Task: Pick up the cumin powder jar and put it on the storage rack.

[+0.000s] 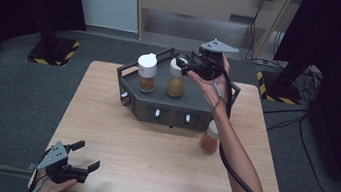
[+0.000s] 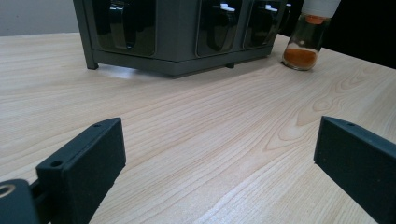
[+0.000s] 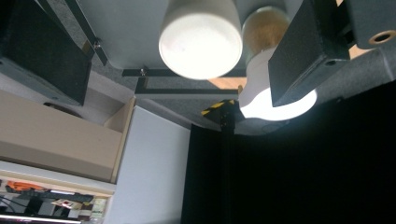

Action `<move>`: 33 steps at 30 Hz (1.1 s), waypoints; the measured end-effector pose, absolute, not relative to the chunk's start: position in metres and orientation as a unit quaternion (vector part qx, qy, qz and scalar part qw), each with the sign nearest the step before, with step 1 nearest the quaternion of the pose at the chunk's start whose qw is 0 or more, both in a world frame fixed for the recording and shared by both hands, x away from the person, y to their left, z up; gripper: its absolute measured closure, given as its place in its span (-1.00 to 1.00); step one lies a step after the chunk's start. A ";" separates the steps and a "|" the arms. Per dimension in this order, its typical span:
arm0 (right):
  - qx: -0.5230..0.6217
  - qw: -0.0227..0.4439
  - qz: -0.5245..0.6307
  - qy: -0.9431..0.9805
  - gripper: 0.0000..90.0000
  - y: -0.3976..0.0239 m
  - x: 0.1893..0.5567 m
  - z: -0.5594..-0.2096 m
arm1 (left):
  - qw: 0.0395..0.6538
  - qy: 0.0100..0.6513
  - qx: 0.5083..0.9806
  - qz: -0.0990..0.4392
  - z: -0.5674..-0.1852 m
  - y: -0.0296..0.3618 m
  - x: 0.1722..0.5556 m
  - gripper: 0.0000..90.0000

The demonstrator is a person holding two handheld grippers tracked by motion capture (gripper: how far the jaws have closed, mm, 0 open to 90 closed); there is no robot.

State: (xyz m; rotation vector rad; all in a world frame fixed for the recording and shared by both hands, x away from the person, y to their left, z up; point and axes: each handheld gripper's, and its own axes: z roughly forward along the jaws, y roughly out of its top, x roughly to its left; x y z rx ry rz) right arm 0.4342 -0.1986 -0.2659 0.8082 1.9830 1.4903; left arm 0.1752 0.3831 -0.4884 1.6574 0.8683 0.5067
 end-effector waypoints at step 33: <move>0.317 0.270 0.537 0.734 -0.89 -0.267 0.374 -0.283 | 0.566 0.372 0.703 0.216 -0.489 0.382 0.175 -0.98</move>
